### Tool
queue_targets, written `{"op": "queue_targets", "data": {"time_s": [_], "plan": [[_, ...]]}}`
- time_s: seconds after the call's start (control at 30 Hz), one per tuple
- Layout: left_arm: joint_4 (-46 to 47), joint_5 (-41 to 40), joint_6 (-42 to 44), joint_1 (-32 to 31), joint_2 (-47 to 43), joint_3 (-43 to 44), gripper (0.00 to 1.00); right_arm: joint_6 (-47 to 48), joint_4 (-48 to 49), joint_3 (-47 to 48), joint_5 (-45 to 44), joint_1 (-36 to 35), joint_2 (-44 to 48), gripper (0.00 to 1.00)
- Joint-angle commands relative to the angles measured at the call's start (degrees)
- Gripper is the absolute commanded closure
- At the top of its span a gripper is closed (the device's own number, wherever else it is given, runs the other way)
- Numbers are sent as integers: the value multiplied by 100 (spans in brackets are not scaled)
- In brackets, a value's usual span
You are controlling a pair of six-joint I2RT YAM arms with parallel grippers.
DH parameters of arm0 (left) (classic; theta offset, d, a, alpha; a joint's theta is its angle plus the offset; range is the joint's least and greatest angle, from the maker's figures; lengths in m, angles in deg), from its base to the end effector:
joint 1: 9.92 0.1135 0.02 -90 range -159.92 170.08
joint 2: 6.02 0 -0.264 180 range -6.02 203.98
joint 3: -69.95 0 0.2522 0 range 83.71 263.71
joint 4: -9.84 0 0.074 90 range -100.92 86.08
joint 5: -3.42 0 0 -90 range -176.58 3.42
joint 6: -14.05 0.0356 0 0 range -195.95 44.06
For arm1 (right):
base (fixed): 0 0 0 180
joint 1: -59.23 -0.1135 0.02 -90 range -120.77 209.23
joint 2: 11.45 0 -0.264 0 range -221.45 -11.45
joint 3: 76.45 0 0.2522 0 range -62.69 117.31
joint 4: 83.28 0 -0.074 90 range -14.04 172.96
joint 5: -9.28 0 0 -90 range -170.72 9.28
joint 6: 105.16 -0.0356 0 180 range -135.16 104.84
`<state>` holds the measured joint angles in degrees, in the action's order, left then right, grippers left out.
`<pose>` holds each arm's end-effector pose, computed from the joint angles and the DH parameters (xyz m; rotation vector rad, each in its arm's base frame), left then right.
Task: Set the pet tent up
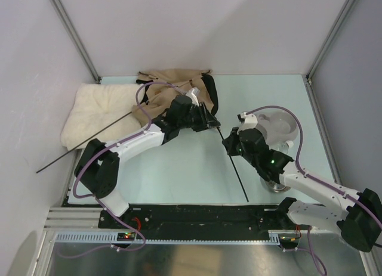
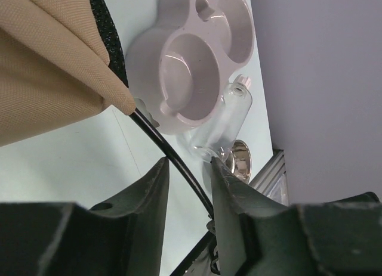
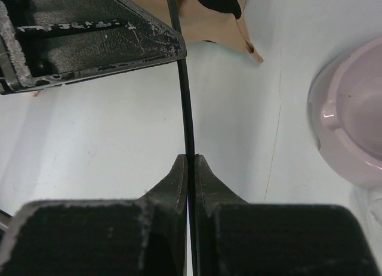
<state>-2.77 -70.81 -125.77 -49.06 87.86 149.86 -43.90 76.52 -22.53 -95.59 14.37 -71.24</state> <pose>0.2882 -0.2470 0.2676 -0.0177 2.2566 -1.1955 0.1733 0.1596 0.2682 -0.1220 2.0500 0.5512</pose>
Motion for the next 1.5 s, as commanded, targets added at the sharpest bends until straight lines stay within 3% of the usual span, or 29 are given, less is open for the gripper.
{"op": "queue_targets", "data": {"time_s": [0.0,0.3,0.43,0.57,0.7,0.77,0.9,0.97,1.13,1.3,1.47], "plan": [[299,103,-332,-47,14,28,65,-283,445,23,-408,-260,-11,100],[298,-80,-345,-179,209,-15,59,17,417,7,-159,-288,54,100],[291,-139,-230,-243,234,-11,61,136,325,5,25,-256,64,100],[290,-184,-133,-278,255,3,75,254,267,1,153,-257,78,100],[275,-240,-64,-281,278,44,97,274,125,8,323,-259,137,100],[266,-282,-45,-286,275,57,99,200,-90,20,410,-253,199,86],[263,-395,-8,-300,215,87,100,-72,-817,46,691,-260,410,43],[257,-462,10,-317,191,116,100,-170,-1255,45,792,-304,579,33],[261,-536,-34,-331,191,211,100,-325,-2243,-28,975,-413,1042,30],[257,-598,-105,-336,138,239,100,-334,-2849,-209,1450,-439,1509,32],[254,-634,-158,-340,99,294,100,-455,-3449,-246,1950,-583,1396,38]]}}
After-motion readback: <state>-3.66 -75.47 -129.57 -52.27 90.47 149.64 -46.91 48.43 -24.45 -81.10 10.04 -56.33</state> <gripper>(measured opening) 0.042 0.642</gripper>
